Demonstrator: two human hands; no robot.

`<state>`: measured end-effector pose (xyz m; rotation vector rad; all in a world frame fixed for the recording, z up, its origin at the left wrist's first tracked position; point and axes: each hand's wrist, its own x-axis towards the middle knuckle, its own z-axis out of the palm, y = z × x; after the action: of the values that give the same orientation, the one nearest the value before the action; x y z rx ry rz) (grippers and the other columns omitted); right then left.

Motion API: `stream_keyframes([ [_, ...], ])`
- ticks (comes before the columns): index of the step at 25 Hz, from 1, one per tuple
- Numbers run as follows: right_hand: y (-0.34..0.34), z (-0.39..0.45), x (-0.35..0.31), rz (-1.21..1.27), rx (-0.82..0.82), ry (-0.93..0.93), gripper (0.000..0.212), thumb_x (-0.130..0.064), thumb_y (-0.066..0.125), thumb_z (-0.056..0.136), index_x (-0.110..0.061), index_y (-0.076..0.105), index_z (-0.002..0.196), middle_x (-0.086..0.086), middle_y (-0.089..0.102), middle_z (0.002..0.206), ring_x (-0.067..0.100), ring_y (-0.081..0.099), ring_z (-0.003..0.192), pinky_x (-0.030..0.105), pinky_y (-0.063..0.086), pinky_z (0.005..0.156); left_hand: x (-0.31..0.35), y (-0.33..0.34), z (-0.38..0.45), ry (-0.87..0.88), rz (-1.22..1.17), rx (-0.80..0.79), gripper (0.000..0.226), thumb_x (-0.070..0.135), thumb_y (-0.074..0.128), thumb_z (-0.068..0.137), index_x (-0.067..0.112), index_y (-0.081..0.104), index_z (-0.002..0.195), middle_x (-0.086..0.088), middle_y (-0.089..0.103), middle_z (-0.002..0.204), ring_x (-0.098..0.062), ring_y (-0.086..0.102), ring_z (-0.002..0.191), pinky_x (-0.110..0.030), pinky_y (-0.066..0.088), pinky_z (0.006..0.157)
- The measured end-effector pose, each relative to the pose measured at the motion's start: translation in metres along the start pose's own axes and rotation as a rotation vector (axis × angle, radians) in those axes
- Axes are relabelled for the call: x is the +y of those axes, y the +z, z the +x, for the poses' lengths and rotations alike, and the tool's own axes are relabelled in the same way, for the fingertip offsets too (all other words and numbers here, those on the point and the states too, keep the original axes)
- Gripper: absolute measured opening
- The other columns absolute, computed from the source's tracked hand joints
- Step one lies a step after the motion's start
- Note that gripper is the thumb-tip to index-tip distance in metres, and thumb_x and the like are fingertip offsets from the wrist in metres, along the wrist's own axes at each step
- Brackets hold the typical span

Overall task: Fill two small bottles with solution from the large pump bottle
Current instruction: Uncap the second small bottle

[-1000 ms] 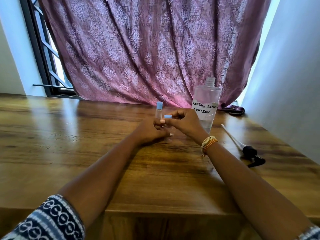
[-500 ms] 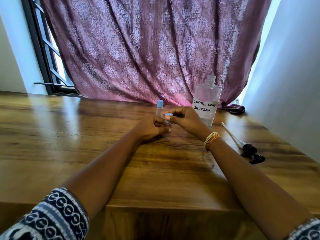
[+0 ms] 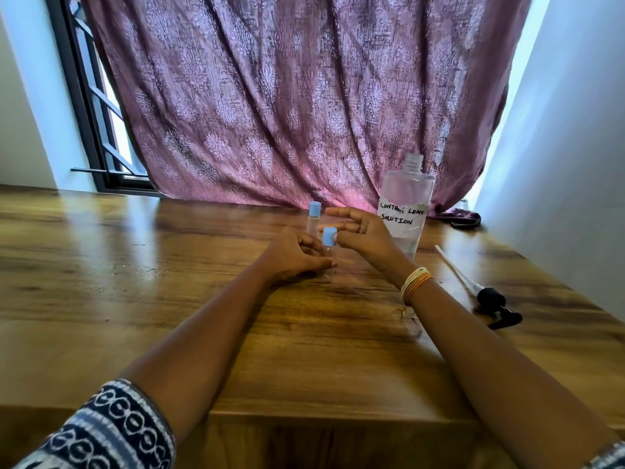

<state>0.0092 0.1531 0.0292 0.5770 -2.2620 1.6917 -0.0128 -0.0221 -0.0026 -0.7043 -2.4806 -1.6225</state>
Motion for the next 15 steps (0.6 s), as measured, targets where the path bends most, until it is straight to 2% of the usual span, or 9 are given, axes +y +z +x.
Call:
stream_keyframes([
  [3, 0.0054, -0.0004, 0.0005, -0.088, 0.012, -0.006, 0.051, -0.002, 0.078, 0.075, -0.004, 0.061, 0.123, 0.012, 0.069, 0.098, 0.011, 0.066, 0.082, 0.02, 0.056, 0.078, 0.0006, -0.0007, -0.0006, 0.027, -0.018, -0.038, 0.022, 0.021, 0.084, 0.069, 0.037, 0.073, 0.059, 0.015, 0.068, 0.053, 0.008, 0.057, 0.047, -0.006, 0.041, 0.047],
  [5, 0.0059, -0.0015, 0.0013, -0.096, 0.05, -0.003, 0.046, -0.003, 0.08, 0.073, -0.003, 0.064, 0.116, 0.015, 0.071, 0.097, 0.012, 0.066, 0.08, 0.024, 0.057, 0.078, -0.0001, -0.0004, 0.0, 0.033, -0.017, -0.036, 0.021, 0.022, 0.085, 0.069, 0.037, 0.073, 0.059, 0.015, 0.069, 0.054, 0.008, 0.057, 0.048, -0.006, 0.041, 0.048],
  [7, 0.0044, -0.0015, 0.0021, -0.037, 0.039, 0.0, 0.041, 0.007, 0.073, 0.076, -0.002, 0.064, 0.115, 0.02, 0.072, 0.103, 0.014, 0.068, 0.084, 0.027, 0.057, 0.081, -0.0009, -0.0002, 0.0006, 0.019, -0.022, -0.017, 0.013, 0.025, 0.086, 0.067, 0.031, 0.074, 0.064, 0.011, 0.072, 0.059, 0.007, 0.059, 0.053, -0.009, 0.043, 0.051],
  [9, 0.0048, -0.0014, 0.0012, 0.01, -0.036, 0.004, 0.045, 0.013, 0.066, 0.079, -0.004, 0.06, 0.12, 0.019, 0.07, 0.111, 0.018, 0.07, 0.095, 0.031, 0.057, 0.085, -0.0009, 0.0001, 0.0003, 0.013, -0.012, -0.016, 0.012, 0.027, 0.086, 0.066, 0.027, 0.075, 0.068, 0.009, 0.072, 0.061, 0.005, 0.058, 0.053, -0.01, 0.044, 0.052],
  [11, 0.0068, -0.0011, 0.0004, -0.021, -0.073, 0.006, 0.054, 0.008, 0.072, 0.077, -0.006, 0.056, 0.126, 0.017, 0.068, 0.116, 0.018, 0.068, 0.101, 0.03, 0.056, 0.089, 0.0, -0.0002, -0.0004, 0.028, -0.025, -0.029, 0.011, 0.024, 0.085, 0.068, 0.025, 0.075, 0.071, 0.011, 0.071, 0.059, 0.006, 0.057, 0.052, -0.009, 0.043, 0.051],
  [13, 0.0079, -0.0015, -0.0001, -0.087, -0.029, 0.004, 0.058, -0.003, 0.081, 0.072, -0.009, 0.059, 0.125, 0.017, 0.069, 0.105, 0.014, 0.067, 0.088, 0.024, 0.056, 0.082, 0.0006, -0.0006, -0.0012, 0.036, -0.033, -0.024, 0.01, 0.021, 0.085, 0.069, 0.023, 0.076, 0.074, 0.005, 0.074, 0.064, 0.003, 0.06, 0.056, -0.012, 0.045, 0.054],
  [15, 0.0064, -0.0016, -0.0005, -0.115, 0.015, -0.011, 0.055, -0.005, 0.082, 0.071, -0.01, 0.062, 0.122, 0.023, 0.068, 0.095, 0.014, 0.065, 0.082, 0.025, 0.056, 0.078, 0.0003, -0.0003, -0.0012, 0.031, -0.011, -0.021, 0.012, 0.022, 0.085, 0.069, 0.021, 0.077, 0.078, -0.001, 0.076, 0.07, 0.0, 0.061, 0.06, -0.013, 0.047, 0.057],
])
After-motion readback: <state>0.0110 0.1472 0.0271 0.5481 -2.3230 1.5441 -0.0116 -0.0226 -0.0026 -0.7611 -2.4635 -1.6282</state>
